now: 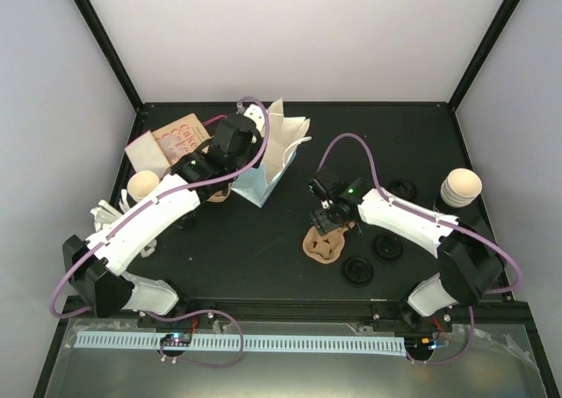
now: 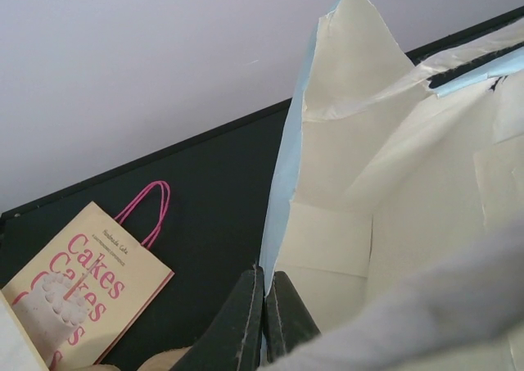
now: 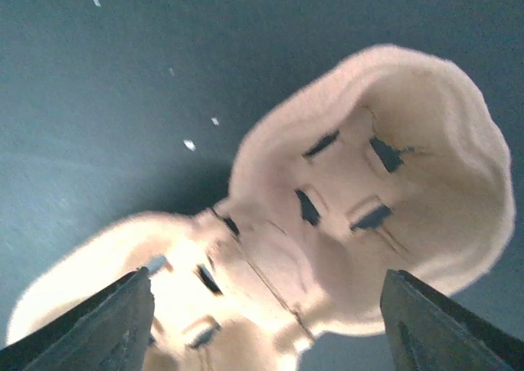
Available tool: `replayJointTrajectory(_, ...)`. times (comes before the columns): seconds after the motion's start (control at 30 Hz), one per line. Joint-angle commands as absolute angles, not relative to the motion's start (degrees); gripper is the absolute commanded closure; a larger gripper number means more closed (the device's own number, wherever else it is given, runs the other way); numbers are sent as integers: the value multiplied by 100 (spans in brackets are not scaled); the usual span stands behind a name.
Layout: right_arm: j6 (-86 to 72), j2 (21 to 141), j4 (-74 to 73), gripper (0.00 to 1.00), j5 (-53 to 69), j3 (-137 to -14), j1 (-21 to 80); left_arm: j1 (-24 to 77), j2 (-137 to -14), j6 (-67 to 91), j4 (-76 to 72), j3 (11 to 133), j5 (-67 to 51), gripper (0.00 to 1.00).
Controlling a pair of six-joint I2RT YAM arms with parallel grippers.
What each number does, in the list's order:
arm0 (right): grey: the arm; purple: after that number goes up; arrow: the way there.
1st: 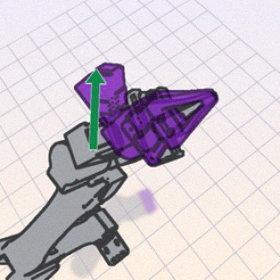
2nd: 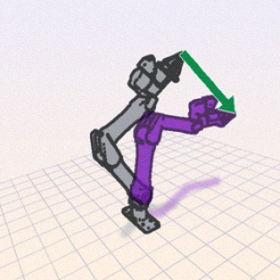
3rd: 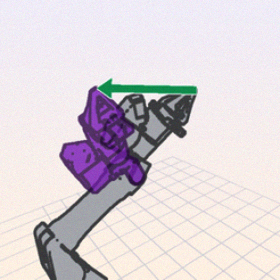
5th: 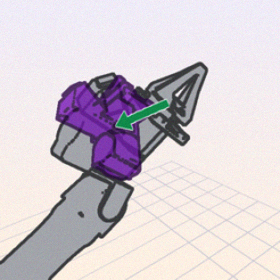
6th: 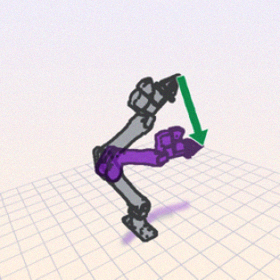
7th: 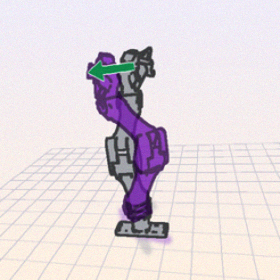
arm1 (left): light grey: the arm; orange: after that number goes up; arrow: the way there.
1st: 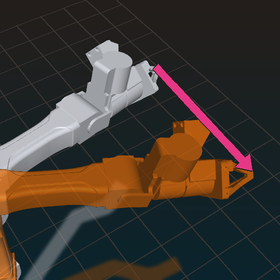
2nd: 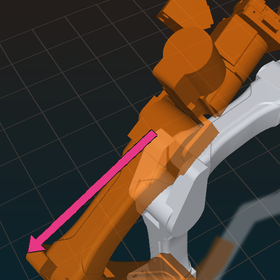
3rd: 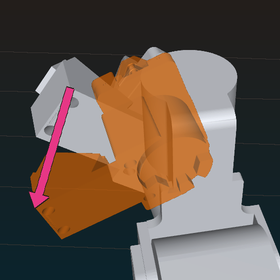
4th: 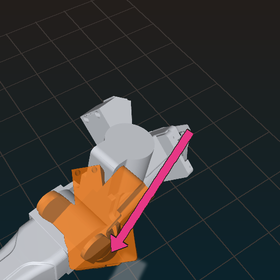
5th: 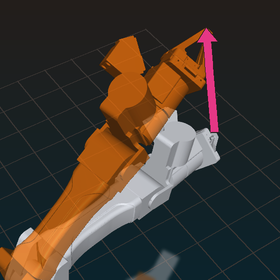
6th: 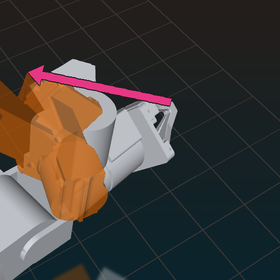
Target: Pack the takeout coffee
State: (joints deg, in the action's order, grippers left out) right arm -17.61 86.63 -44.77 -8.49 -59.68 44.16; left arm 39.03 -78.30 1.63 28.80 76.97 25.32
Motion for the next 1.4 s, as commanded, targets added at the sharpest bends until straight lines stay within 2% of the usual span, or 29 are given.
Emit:
replayJointTrajectory(0.0,-1355,8701,-5314,21,-1245,-6237,4413,3903,-7690,149,2681,7725,2605,98)
replayJointTrajectory(0.1,-1324,8785,-5426,19,-1327,-6382,4499,3902,-7700,158,2672,7726,2554,99)
replayJointTrajectory(0.2,-1262,8775,-5416,9,-1324,-6331,4571,3903,-7705,166,2677,7726,2505,98)
replayJointTrajectory(0.37,-1131,8912,-5331,0,-1222,-6187,4636,3910,-7674,205,2682,7710,2463,99)
replayJointTrajectory(1.0,-1258,9864,-5002,2,-1516,-6277,4741,3908,-7659,228,2655,7651,2475,98)
replayJointTrajectory(1.37,-2144,9877,-3761,5,-1038,-6224,4729,3903,-7623,229,2633,7619,2536,98)
